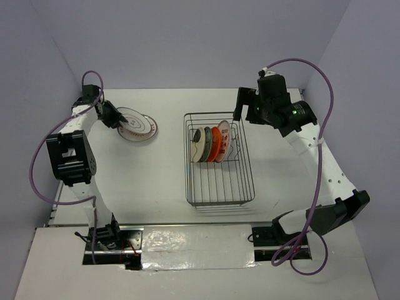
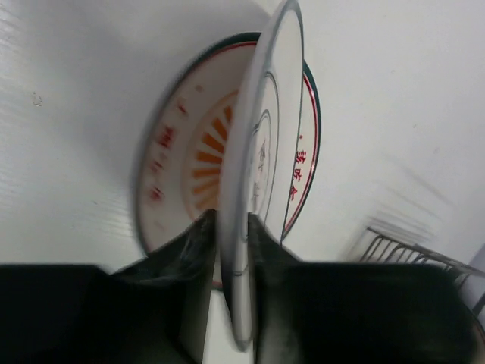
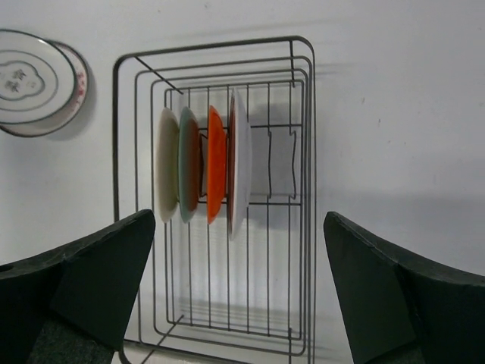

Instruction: Unload the plates from the dish rack

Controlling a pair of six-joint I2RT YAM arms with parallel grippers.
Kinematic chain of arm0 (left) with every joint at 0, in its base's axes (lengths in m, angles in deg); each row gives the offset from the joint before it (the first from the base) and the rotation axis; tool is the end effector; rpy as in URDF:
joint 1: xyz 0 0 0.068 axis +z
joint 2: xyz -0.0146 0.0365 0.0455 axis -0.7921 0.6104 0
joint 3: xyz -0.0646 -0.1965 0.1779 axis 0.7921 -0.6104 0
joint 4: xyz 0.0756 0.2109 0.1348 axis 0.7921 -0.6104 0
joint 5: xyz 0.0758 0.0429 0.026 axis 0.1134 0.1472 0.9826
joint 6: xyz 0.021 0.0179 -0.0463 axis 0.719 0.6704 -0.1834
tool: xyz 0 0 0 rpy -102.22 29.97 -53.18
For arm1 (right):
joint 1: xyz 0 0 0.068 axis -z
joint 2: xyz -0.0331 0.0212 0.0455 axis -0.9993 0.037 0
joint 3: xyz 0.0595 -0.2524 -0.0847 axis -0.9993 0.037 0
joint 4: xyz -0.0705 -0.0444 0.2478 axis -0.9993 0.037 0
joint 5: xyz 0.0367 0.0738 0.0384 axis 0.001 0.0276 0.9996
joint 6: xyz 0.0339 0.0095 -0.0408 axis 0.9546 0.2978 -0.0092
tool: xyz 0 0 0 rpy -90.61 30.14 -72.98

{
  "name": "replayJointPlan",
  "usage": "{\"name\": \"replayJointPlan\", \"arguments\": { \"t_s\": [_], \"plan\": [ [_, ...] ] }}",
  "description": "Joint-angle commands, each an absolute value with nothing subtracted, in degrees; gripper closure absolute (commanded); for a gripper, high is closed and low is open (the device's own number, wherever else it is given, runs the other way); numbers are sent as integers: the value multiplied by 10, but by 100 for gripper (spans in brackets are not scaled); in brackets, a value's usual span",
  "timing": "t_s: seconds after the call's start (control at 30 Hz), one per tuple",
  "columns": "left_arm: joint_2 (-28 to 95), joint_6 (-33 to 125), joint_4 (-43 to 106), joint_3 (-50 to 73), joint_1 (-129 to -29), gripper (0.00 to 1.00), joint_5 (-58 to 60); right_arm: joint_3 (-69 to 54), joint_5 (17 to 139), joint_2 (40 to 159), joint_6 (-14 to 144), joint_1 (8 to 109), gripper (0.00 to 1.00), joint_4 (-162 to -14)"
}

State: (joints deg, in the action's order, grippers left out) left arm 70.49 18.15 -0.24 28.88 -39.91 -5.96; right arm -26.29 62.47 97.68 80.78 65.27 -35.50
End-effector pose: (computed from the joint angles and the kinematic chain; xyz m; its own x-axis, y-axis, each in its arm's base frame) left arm 0.4290 0.0854 0.2299 -0.5639 -0.7544 -0.3361 -0.5346 0.6436 -0.5476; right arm 0.2567 0.1014 0.4297 -0.6251 0.1486 -0.7663 -0.0426 0.9738 0.2236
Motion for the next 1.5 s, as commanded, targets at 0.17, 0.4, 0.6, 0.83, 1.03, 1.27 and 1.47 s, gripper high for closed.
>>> {"name": "replayJointPlan", "arguments": {
  "t_s": [0.17, 0.4, 0.6, 0.83, 1.03, 1.27, 1.47],
  "plan": [
    [646, 166, 6, 203, -395, 17, -15, -325, 557, 1061, 780, 626, 0, -243],
    [615, 204, -98, 228, -402, 0, 59, -383, 493, 1165, 785, 584, 11, -221],
    [570, 247, -207, 297, -417, 1, 123, -376, 481, 1220, 790, 577, 40, -240],
    [452, 267, -230, 284, -458, 1, 108, -313, 523, 1239, 799, 577, 61, -293],
    [404, 296, -195, 282, -519, 1, 45, -382, 454, 1238, 803, 567, 100, -225],
    [397, 325, -94, 297, -594, 1, -154, -571, 252, 1209, 801, 554, 100, -60],
    [386, 279, 49, 270, -622, 0, -307, -600, 237, 1133, 811, 553, 100, -66]
  ]
}}
